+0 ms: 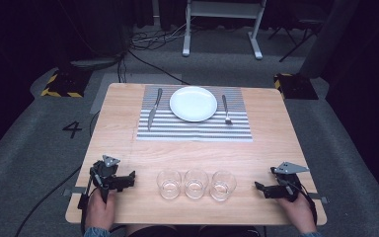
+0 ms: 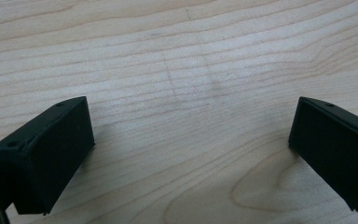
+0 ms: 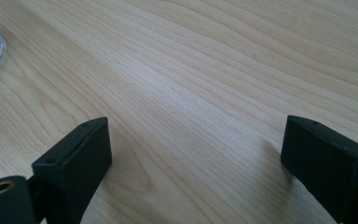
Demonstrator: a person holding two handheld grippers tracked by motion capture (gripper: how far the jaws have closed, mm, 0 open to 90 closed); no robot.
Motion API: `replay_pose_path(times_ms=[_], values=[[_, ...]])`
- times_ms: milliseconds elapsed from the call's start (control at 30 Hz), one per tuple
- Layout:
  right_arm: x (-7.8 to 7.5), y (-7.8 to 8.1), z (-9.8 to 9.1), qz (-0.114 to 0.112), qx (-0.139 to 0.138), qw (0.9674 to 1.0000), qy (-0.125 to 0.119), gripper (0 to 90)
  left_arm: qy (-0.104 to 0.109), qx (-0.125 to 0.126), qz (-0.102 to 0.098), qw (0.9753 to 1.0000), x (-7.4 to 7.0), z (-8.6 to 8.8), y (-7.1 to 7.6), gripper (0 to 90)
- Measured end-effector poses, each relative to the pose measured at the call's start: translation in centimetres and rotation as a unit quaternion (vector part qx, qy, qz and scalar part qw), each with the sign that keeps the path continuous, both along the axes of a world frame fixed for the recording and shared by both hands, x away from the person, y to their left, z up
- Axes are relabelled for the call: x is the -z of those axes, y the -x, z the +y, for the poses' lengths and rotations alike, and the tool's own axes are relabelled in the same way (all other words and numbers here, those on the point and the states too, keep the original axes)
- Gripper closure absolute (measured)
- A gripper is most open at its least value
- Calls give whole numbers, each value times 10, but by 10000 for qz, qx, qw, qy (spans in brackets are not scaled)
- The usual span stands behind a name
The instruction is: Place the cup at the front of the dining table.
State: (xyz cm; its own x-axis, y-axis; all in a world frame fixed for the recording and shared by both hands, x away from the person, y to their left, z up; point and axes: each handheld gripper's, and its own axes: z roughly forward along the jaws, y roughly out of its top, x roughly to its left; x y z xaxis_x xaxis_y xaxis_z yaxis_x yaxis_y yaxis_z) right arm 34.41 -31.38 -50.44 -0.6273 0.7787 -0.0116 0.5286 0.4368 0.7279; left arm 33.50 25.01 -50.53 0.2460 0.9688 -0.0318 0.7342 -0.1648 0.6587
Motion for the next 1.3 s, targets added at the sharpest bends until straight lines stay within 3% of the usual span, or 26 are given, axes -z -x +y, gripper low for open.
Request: replay_pose_path(times_ms=[167,900,1300], values=[[0,0,4,29,188,9998,-18,88,-6,2,0,10000,0,0,0,1],[0,-1,3,-10,172,9999,-17,88,-1,1,0,10000,0,0,0,1],[-5,0,2,141,312,9994,17,88,-1,0,1,10000,0,0,0,1]])
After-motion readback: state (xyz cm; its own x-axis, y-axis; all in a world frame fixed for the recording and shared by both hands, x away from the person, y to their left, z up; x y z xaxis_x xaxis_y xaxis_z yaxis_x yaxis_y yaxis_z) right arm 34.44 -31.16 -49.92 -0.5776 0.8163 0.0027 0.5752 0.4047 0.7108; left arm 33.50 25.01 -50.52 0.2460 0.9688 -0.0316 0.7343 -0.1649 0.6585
